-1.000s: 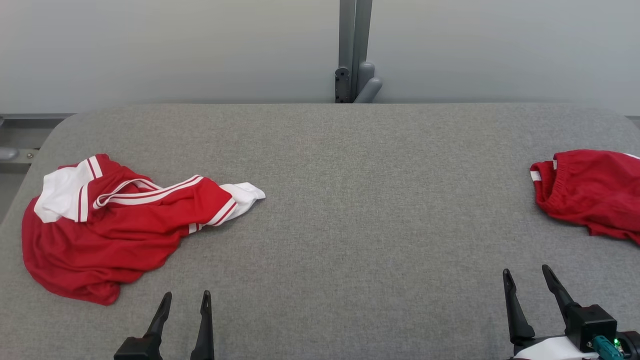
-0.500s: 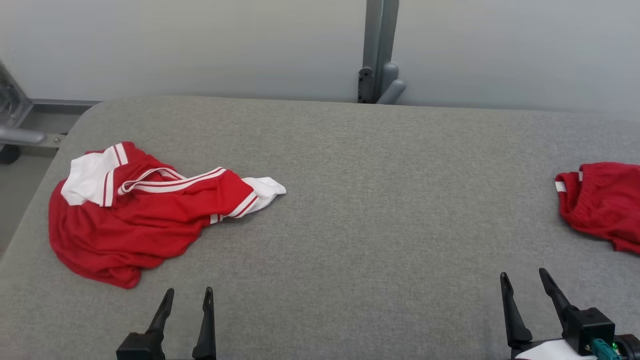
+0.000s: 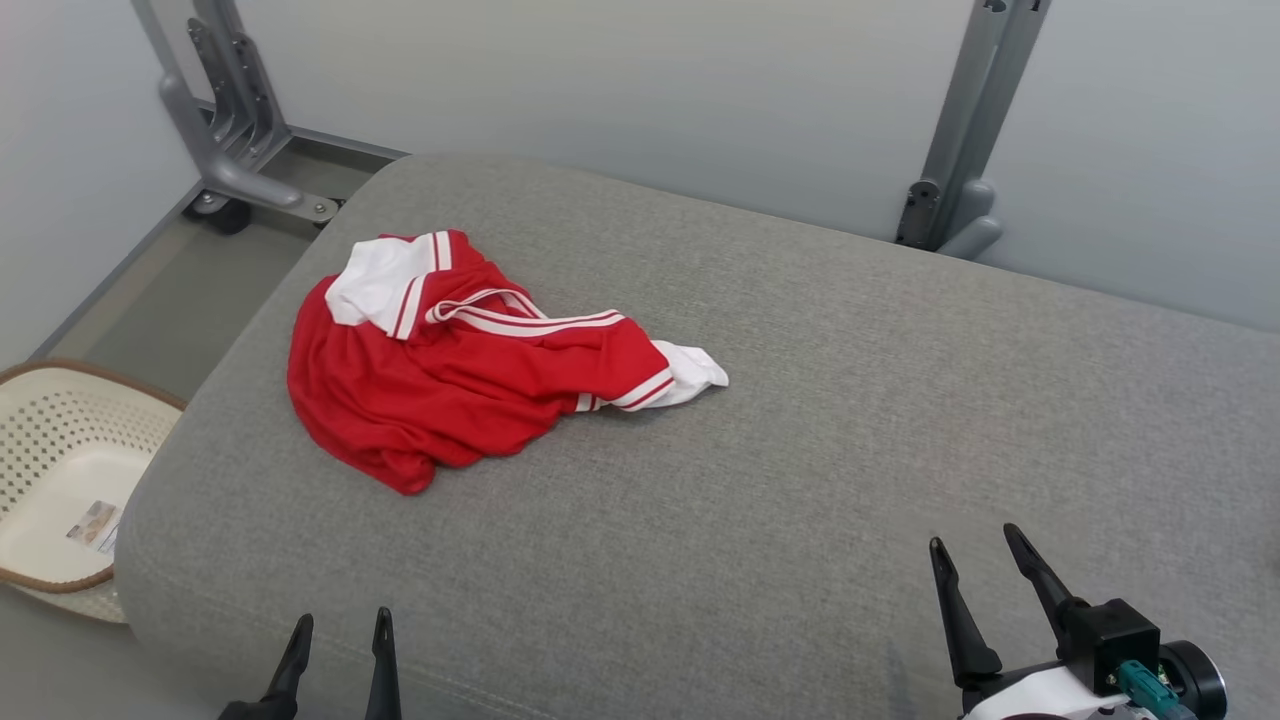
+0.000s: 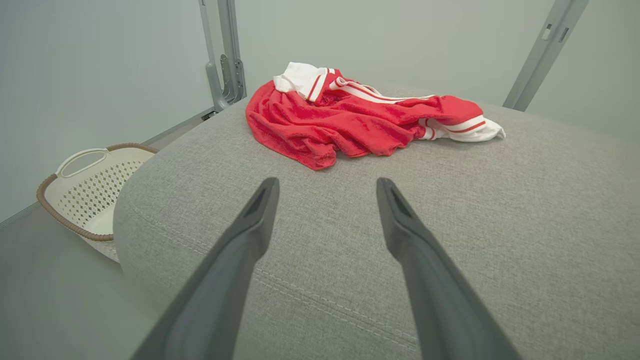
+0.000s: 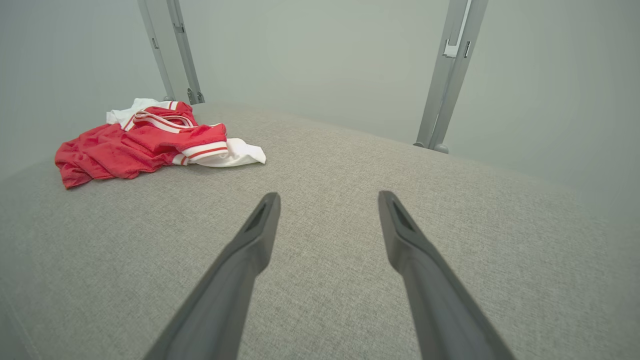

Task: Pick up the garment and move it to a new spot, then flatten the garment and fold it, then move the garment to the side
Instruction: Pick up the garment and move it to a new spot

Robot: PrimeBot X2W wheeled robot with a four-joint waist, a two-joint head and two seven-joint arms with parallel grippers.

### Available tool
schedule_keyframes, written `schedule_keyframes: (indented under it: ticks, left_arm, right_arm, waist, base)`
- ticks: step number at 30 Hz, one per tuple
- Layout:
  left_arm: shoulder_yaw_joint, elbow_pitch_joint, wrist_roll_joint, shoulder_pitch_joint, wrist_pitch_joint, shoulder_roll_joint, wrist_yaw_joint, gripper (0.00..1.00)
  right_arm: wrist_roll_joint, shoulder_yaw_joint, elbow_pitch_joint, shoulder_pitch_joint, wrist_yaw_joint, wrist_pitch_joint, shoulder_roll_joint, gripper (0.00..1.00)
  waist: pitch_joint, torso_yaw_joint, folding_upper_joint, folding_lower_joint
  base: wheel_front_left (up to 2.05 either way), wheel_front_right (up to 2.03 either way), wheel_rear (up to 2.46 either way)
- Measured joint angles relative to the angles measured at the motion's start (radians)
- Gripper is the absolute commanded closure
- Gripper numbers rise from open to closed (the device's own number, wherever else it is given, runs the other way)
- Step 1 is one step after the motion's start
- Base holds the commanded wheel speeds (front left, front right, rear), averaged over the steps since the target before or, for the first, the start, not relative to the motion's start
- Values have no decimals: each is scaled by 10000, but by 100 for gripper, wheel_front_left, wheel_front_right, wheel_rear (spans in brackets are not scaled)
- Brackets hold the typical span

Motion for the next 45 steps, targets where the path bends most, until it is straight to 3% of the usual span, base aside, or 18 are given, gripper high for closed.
schedule_keyframes:
  ticks: [8,14,24,34,35,36,42,45]
  left_arm:
    - [-117,316,-88,-235,0,2,-98,0]
    - [-288,1486,-111,-2224,0,8,-253,0]
    - [-94,5528,-1057,-7363,1055,268,-445,0]
    - [215,9051,-1523,-9216,1306,886,-491,0]
    - [209,9273,-1551,-9266,1294,917,-491,3]
    - [205,9434,-1567,-9301,1287,982,-491,100]
    - [-130,9674,-1574,-9486,652,1273,-516,100]
    - [-602,9252,-1804,-9496,410,1051,-516,100]
  right_arm:
    - [2,27,23,105,0,-2,6,0]
    - [-165,2,-151,-97,0,0,-240,0]
    - [-276,109,-796,-1340,0,-12,-1321,0]
    - [-184,270,-1298,-1815,0,-12,-1448,0]
    - [-173,247,-1300,-1815,0,-12,-1409,0]
    - [-171,226,-1296,-1815,0,-12,-1360,0]
    - [-58,148,-1133,-1785,0,-12,-1018,0]
    - [13,205,-1022,-1784,0,-12,-788,0]
  waist:
    - [-73,336,0,0]
    - [254,148,0,0]
    - [2106,-260,1,1]
    - [3954,-1596,2,3]
    - [4063,-1751,1,3]
    - [4159,-1904,2,3]
    - [4458,-2645,1,1]
    - [4341,-2775,1,2]
  base:
    - [0,0,0]
    - [0,0,0]
    - [0,0,0]
    - [0,0,0]
    - [0,0,0]
    - [0,0,0]
    - [0,0,0]
    - [0,0,0]
